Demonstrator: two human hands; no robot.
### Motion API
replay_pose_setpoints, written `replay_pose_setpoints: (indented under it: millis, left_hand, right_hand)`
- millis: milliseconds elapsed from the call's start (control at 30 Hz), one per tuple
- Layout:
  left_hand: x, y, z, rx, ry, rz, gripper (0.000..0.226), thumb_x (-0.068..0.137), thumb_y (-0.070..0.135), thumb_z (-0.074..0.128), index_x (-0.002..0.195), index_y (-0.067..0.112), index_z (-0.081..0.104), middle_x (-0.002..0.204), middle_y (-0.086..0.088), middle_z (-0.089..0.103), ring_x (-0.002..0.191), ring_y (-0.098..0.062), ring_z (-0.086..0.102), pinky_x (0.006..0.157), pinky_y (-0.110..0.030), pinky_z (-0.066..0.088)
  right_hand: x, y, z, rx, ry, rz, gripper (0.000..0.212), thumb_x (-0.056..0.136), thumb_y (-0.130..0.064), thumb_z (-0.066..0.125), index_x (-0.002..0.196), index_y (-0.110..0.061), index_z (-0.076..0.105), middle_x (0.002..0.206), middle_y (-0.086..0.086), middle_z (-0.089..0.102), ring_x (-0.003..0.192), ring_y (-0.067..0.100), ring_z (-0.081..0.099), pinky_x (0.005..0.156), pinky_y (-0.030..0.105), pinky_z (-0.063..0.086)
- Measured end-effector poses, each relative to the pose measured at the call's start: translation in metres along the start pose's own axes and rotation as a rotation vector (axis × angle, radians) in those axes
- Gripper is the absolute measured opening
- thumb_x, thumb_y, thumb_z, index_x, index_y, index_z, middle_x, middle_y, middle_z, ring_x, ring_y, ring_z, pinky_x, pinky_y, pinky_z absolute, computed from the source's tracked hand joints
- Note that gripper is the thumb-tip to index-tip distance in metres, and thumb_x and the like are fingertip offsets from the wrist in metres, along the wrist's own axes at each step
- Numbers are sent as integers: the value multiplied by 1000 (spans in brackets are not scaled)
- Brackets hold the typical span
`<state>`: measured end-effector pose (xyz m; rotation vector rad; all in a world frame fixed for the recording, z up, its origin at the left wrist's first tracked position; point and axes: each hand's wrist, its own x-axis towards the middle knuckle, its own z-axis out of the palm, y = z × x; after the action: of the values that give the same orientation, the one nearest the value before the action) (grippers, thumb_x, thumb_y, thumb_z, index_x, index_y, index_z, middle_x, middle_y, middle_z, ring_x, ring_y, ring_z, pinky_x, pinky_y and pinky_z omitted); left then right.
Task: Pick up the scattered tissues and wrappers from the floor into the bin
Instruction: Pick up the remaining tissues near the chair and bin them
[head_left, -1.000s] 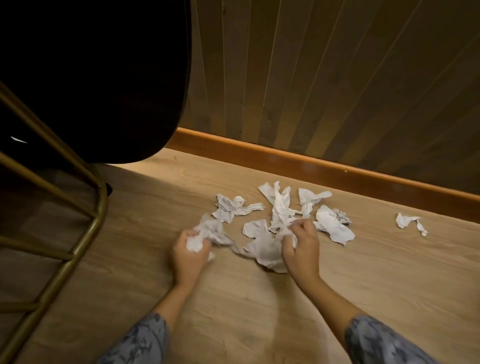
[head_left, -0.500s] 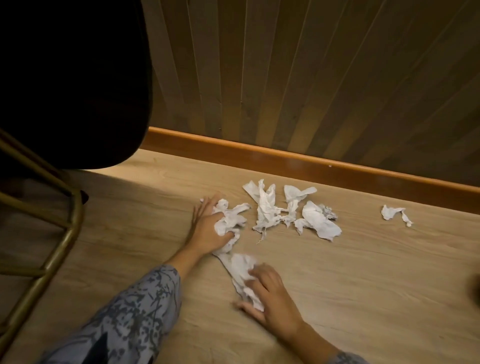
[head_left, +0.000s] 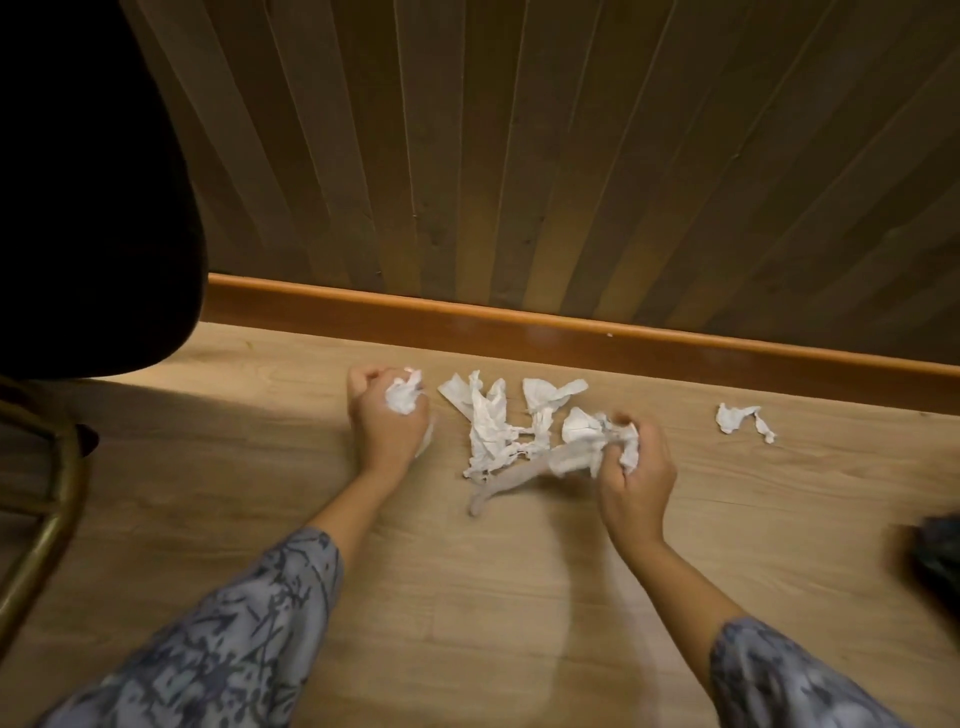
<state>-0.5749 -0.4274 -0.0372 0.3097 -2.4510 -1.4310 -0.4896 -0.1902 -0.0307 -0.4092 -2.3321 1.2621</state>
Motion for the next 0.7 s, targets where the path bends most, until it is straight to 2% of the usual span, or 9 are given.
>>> replay_pose_setpoints:
  millis: [67, 133, 167, 233, 333, 433, 533, 633, 700]
  left_hand:
    - [2, 14, 23, -19, -139, 159, 17, 69, 3, 76, 81, 5, 64, 126, -12, 46, 105, -18, 50, 82, -5, 38]
    - [0, 17, 47, 8, -335, 284, 21, 66, 13, 78, 82, 8, 65, 143, -13, 35, 126, -20, 40, 103, -17, 32]
    - [-3, 15, 58, 55, -425, 321, 25, 67, 22, 78, 86, 11, 66, 152, -13, 25, 138, -23, 27, 111, -24, 24]
    - [-13, 3, 75, 185, -519, 347, 39, 69, 42, 77, 97, 17, 68, 160, -7, 8, 147, -25, 4, 116, -35, 8]
    - [-27, -20, 81, 300, -511, 307, 56, 70, 60, 66, 106, 17, 68, 155, -11, 28, 145, -33, 15, 116, -44, 11]
    - [-37, -36, 71, 205, -386, 257, 44, 74, 52, 65, 89, 11, 66, 115, -11, 63, 115, -31, 54, 99, -25, 36]
    - [-47, -34, 51, 120, -283, 205, 25, 76, 29, 78, 78, 15, 57, 85, -2, 58, 81, -20, 54, 70, -26, 41]
    - [-50, -34, 33, 56, -158, 161, 28, 75, 17, 80, 89, 14, 56, 87, -2, 58, 78, -18, 54, 67, -27, 42]
    - [-49, -31, 25, -3, -45, 79, 38, 75, 7, 77, 108, 11, 59, 105, -3, 62, 93, -17, 57, 81, -29, 47]
  right_hand:
    - [18, -2, 3, -33, -51, -17, 43, 83, -16, 41, 122, -13, 60, 112, 2, 53, 98, 9, 49, 85, 7, 38]
    - [30, 3, 10, -155, -164, -24, 51, 83, -23, 38, 130, -21, 56, 128, 4, 49, 118, 15, 43, 105, 28, 36]
    - [33, 8, 14, -280, -227, -27, 56, 81, -24, 38, 135, -25, 52, 139, 6, 44, 129, 21, 37, 112, 43, 29]
    - [31, 22, 22, -461, -398, -1, 64, 80, -30, 37, 144, -31, 38, 155, 7, 26, 143, 29, 17, 116, 54, 5]
    - [9, 42, 30, -503, -631, -51, 63, 86, -53, 30, 148, -40, 25, 161, 3, 4, 148, 25, -7, 113, 54, -13]
    - [-24, 51, 29, -462, -617, -152, 63, 83, -73, 40, 131, -33, 51, 156, 3, 25, 147, 22, 7, 117, 45, 2]
    - [-52, 57, 21, -324, -495, -218, 41, 85, -58, 60, 95, -18, 61, 132, 6, 51, 130, 24, 40, 109, 33, 30]
    - [-68, 66, 3, -237, -386, -216, 15, 84, -28, 60, 86, -13, 58, 102, 2, 53, 102, 23, 53, 97, 20, 33]
    - [-67, 63, -11, -181, -263, -112, 8, 77, -19, 54, 84, -16, 52, 91, -2, 49, 86, 16, 50, 81, 15, 35]
